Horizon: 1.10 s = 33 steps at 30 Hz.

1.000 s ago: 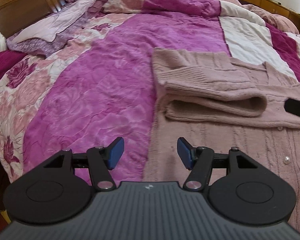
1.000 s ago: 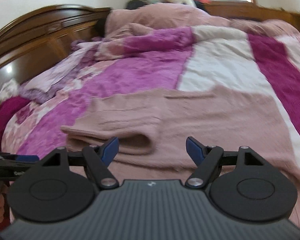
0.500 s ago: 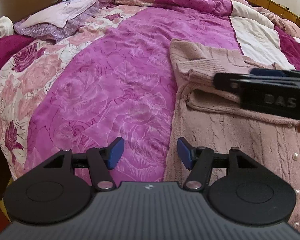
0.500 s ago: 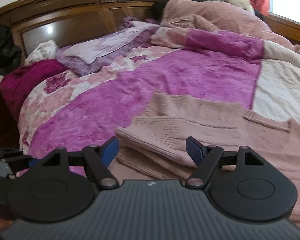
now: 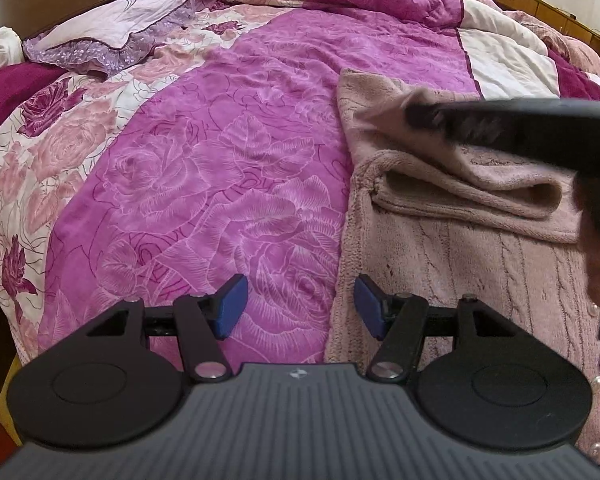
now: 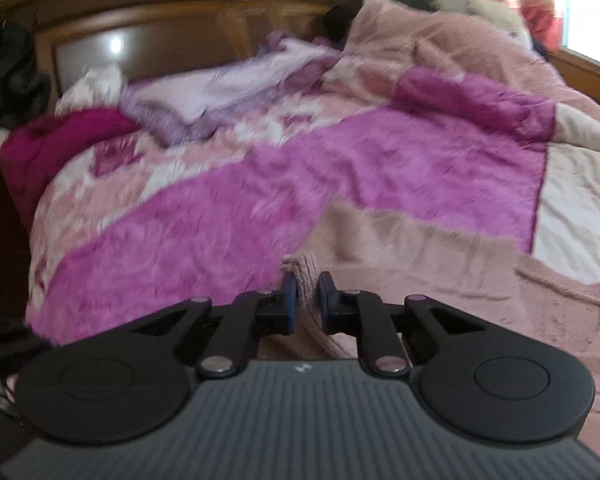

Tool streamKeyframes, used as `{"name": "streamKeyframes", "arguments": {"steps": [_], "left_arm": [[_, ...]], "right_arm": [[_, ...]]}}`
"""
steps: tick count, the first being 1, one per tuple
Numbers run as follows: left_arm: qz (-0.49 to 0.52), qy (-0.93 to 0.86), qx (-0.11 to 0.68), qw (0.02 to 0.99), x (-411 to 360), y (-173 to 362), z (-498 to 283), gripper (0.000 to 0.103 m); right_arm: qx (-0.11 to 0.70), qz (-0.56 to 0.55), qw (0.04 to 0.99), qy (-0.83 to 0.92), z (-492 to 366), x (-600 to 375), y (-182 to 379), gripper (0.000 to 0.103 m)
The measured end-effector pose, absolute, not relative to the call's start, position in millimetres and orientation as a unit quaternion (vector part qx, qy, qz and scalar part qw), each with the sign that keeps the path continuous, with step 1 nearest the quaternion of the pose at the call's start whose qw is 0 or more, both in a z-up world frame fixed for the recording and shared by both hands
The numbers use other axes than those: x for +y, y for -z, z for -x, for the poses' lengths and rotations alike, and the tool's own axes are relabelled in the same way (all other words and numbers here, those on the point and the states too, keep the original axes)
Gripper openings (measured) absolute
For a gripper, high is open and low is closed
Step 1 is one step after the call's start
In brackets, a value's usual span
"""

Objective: Fold small clothes
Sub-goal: 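Fold the grasped cardigan side toward the middle with the right tool, then open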

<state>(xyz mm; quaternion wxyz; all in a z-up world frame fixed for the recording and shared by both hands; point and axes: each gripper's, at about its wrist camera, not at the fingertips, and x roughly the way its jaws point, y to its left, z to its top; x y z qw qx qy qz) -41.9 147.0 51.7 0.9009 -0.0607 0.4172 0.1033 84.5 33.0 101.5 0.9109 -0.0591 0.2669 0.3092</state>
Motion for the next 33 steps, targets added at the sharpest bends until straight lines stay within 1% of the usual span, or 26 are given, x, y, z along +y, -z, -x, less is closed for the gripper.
{"name": "streamKeyframes", "arguments": {"steps": [9, 16, 22, 27, 33], "left_arm": [[0.044, -0.104, 0.418, 0.902, 138, -53, 38, 0.067], [0.026, -0.103, 0.409, 0.906, 133, -60, 31, 0.067], [0.015, -0.096, 0.388, 0.917, 121, -68, 12, 0.067], [0.004, -0.091, 0.382, 0.919, 113, -62, -11, 0.067], [-0.006, -0.099, 0.395, 0.914, 113, -51, -32, 0.067]], "right_arm": [[0.203, -0.027, 0.955, -0.214, -82, -40, -142, 0.012], [0.197, -0.07, 0.971, -0.116, -78, -116, -141, 0.012], [0.225, -0.112, 0.967, -0.043, -78, -173, -117, 0.012], [0.242, -0.124, 0.962, -0.003, -79, -203, -90, 0.012], [0.324, -0.113, 0.939, -0.007, -85, -225, -60, 0.016]]}}
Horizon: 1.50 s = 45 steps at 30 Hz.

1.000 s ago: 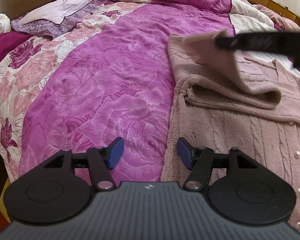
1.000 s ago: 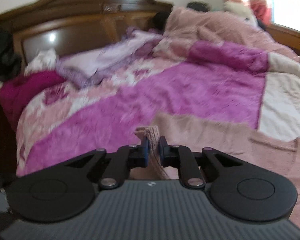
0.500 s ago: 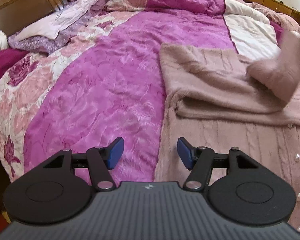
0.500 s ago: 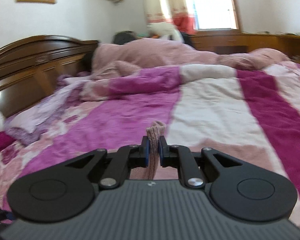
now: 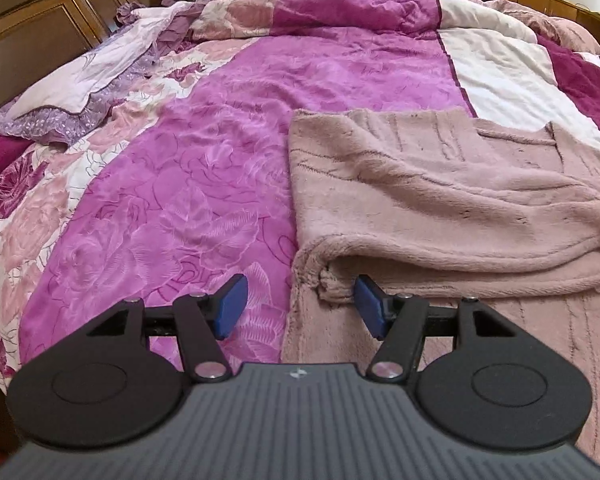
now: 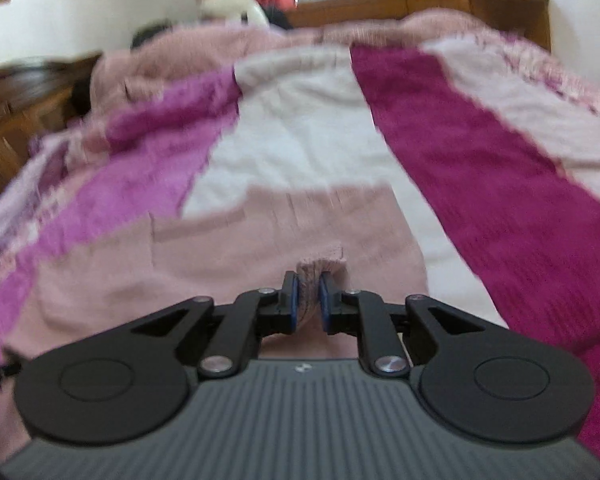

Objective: Fold small clothes
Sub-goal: 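Fold the grasped cardigan side toward the middle with the right tool, then open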

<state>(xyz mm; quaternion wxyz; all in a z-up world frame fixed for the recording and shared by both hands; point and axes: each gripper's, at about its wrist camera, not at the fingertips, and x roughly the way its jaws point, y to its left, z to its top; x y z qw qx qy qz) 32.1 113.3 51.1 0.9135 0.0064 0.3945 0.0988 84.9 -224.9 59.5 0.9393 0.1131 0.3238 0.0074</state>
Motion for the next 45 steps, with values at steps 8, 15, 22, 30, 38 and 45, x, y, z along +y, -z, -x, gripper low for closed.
{"name": "streamKeyframes", "arguments": {"steps": [8, 15, 22, 30, 38, 45], "left_arm": [[-0.011, -0.098, 0.396, 0.913, 116, -49, -34, 0.069], [-0.008, -0.104, 0.394, 0.913, 116, -48, -34, 0.07], [-0.017, -0.117, 0.381, 0.917, 116, -51, -34, 0.07], [-0.011, -0.114, 0.38, 0.918, 120, -47, -34, 0.072], [-0.022, -0.108, 0.378, 0.919, 119, -45, -33, 0.073], [-0.019, -0.099, 0.358, 0.928, 115, -67, -12, 0.073]], "right_arm": [[0.31, -0.152, 0.939, -0.011, -78, -252, -75, 0.053], [0.325, -0.118, 0.938, -0.032, -123, -243, -63, 0.053], [0.33, -0.089, 0.937, -0.063, -126, -224, -57, 0.014], [0.25, -0.075, 0.965, 0.015, -124, -240, -83, 0.013], [0.309, -0.059, 0.948, 0.041, -140, -243, -40, 0.013], [0.309, -0.082, 0.947, 0.046, -135, -246, -51, 0.021]]}}
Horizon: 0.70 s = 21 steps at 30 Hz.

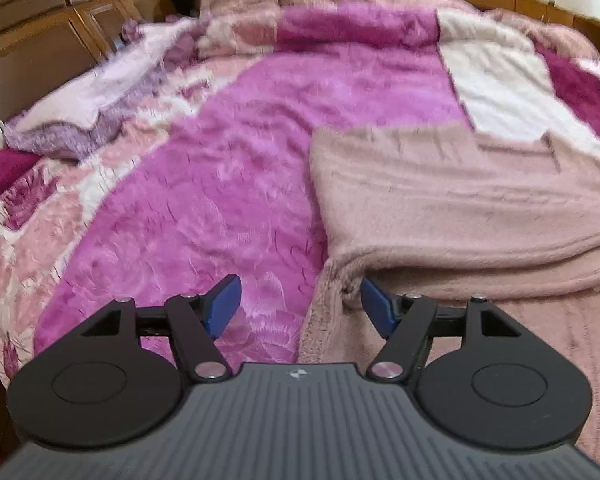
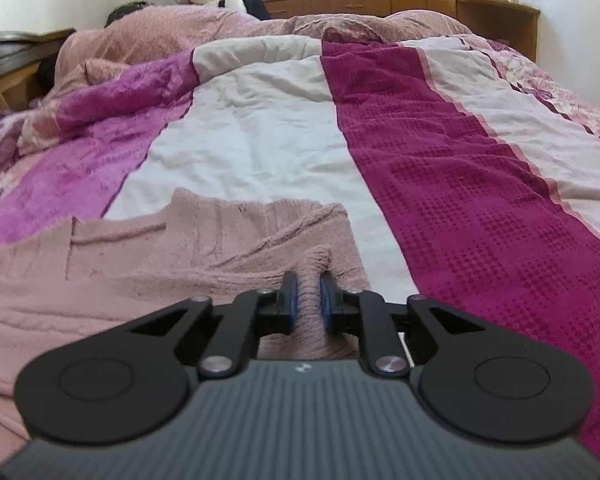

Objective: Fold small clothes

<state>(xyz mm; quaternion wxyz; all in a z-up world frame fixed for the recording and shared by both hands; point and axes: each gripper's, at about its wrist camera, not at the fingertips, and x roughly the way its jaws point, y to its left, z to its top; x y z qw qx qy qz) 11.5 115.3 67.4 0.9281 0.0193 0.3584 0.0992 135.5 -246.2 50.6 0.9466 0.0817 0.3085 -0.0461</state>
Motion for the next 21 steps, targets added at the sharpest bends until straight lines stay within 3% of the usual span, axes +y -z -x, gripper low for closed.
{"name": "streamKeyframes", "arguments": {"steps": [7, 12, 13, 14, 16, 21], "left_arm": [[-0.007, -0.064, 0.323, 0.944, 104, -99, -12, 0.073], [-0.013, -0.044, 0.327, 0.944, 83, -91, -33, 0.072], [-0.014, -0.037, 0.329, 0.944, 79, -87, -36, 0.071], [-0.018, -0.031, 0.333, 0.942, 74, -82, -40, 0.068], [-0.027, -0.024, 0.345, 0.938, 68, -71, -46, 0.064], [-0.057, -0.027, 0.365, 0.929, 65, -51, -58, 0.063]], "right_arm": [[0.289, -0.109, 0.95, 0.049, -110, -257, -76, 0.022], [0.286, -0.1, 0.953, 0.0, -97, -244, -83, 0.022], [0.291, -0.098, 0.952, -0.009, -96, -242, -81, 0.029], [0.294, -0.096, 0.951, -0.015, -95, -239, -77, 0.044], [0.298, -0.089, 0.95, -0.012, -94, -235, -70, 0.058], [0.326, -0.085, 0.942, 0.01, -99, -232, -46, 0.058]]}}
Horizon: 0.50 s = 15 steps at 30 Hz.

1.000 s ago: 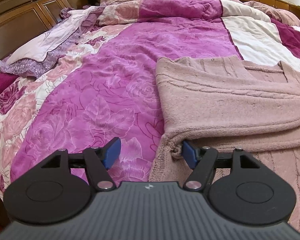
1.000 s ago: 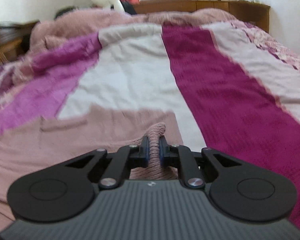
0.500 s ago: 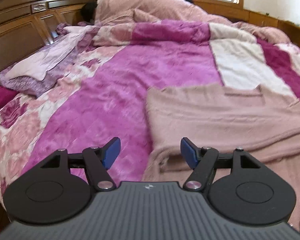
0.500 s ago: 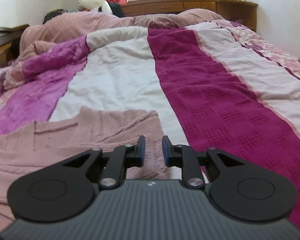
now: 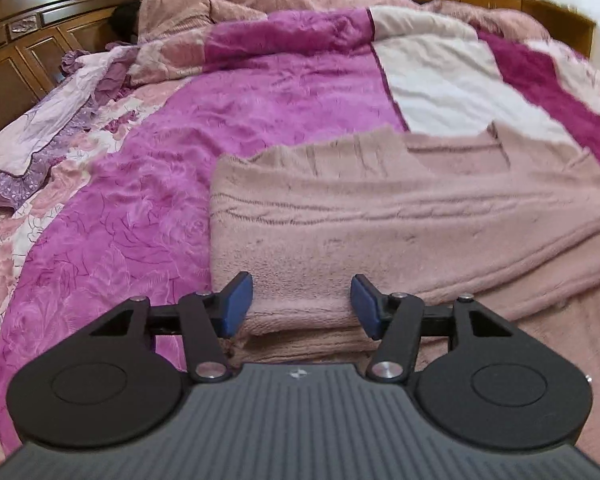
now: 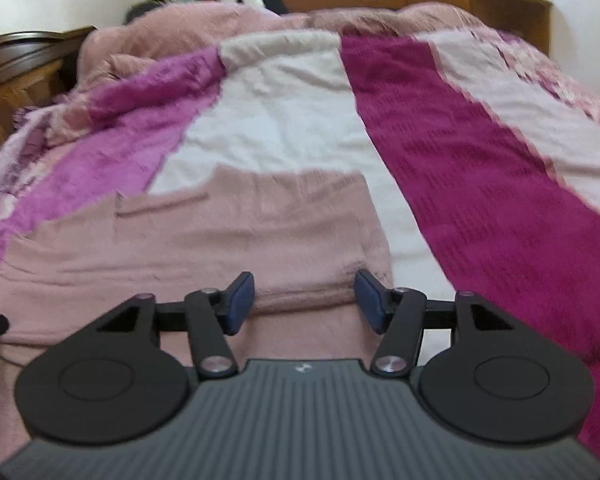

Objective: Fold small clothes

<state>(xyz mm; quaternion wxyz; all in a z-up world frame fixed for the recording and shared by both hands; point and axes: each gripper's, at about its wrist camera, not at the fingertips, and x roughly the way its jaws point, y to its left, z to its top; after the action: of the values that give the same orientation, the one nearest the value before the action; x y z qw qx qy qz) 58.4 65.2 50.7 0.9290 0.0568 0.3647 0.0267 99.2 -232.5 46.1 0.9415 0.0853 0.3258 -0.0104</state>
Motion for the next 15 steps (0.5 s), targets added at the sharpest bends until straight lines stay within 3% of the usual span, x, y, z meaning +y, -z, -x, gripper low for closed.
{"name": "streamKeyframes", "arguments": {"steps": [15], "left_arm": [[-0.071, -0.039, 0.359, 0.93, 70, -69, -48, 0.065]], "right_arm": [[0.31, -0.136, 0.941, 0.002, -71, -241, -69, 0.059]]}}
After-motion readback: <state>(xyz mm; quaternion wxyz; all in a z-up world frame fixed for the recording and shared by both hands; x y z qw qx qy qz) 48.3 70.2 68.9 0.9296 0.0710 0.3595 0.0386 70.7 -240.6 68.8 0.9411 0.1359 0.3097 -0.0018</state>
